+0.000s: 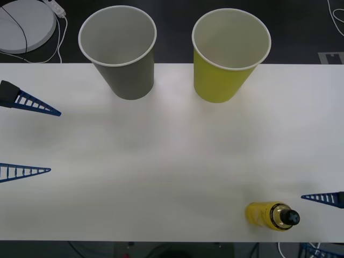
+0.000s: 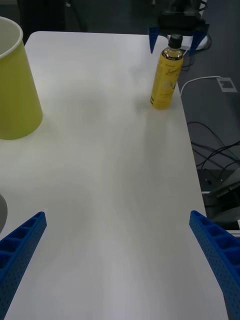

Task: Put the can into the green bin and the plastic bottle into the gray bin

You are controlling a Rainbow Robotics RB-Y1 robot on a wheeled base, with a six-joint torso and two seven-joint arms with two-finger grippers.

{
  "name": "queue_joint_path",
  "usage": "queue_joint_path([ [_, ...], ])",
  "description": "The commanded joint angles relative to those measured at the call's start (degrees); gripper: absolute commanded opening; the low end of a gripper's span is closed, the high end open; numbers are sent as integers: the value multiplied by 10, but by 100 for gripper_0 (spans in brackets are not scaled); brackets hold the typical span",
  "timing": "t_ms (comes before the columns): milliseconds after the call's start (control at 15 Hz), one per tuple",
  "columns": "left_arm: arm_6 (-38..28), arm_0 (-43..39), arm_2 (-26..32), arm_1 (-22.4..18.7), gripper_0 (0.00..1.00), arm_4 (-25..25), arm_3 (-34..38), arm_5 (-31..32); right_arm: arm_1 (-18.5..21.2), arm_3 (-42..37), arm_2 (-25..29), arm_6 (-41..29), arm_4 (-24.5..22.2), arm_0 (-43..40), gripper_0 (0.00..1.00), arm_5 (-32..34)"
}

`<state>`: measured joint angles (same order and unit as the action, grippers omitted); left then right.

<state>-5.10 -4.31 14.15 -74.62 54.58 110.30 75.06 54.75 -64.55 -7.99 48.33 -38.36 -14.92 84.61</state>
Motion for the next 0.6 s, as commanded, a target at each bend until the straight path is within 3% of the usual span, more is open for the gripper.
queue_joint_path([
  [67,0,0,0,0,100,0,0,0,0,-5,-17,15,0,13,100,-1],
  [600,0,0,0,0,100,0,0,0,0,-22,-74,37,23,43,100,-40],
])
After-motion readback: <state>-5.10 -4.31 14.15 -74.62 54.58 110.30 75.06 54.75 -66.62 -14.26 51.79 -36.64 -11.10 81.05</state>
